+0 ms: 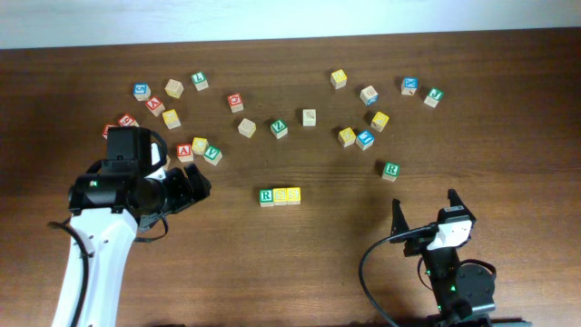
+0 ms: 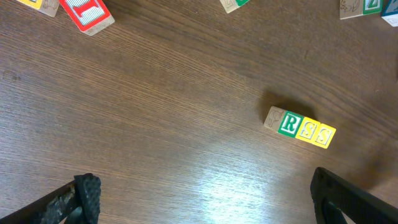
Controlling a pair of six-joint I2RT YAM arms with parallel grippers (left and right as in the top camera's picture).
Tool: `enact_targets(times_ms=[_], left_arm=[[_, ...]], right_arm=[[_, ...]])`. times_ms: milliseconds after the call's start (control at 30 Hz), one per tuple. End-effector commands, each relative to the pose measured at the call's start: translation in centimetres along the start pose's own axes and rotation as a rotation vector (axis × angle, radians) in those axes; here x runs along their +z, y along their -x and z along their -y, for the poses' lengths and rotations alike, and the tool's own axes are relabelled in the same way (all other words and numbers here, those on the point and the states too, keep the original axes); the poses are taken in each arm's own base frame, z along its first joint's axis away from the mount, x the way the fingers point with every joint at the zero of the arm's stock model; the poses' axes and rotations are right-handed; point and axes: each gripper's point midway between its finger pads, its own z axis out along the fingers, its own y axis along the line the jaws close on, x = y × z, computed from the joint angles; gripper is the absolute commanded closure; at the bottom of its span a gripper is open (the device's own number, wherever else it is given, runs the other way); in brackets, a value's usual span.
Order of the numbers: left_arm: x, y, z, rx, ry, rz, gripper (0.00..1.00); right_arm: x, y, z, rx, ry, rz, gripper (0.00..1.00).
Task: Spell out RSS
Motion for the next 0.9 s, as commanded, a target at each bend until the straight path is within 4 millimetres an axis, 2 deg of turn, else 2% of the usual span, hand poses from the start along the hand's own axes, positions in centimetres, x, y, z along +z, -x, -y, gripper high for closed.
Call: enact_targets(times_ms=[0, 867], left_arm=[[-0.25, 0.05, -0.13, 0.003, 0.001, 0.010, 0.01], [-0.25, 0.05, -0.13, 0.003, 0.001, 0.010, 0.01]], right_arm=[[-0.03, -0.23, 0.39, -0.006, -0.019, -0.002, 0.02], [-0.02, -0.19, 0.21, -0.006, -0.009, -0.001, 0.02]])
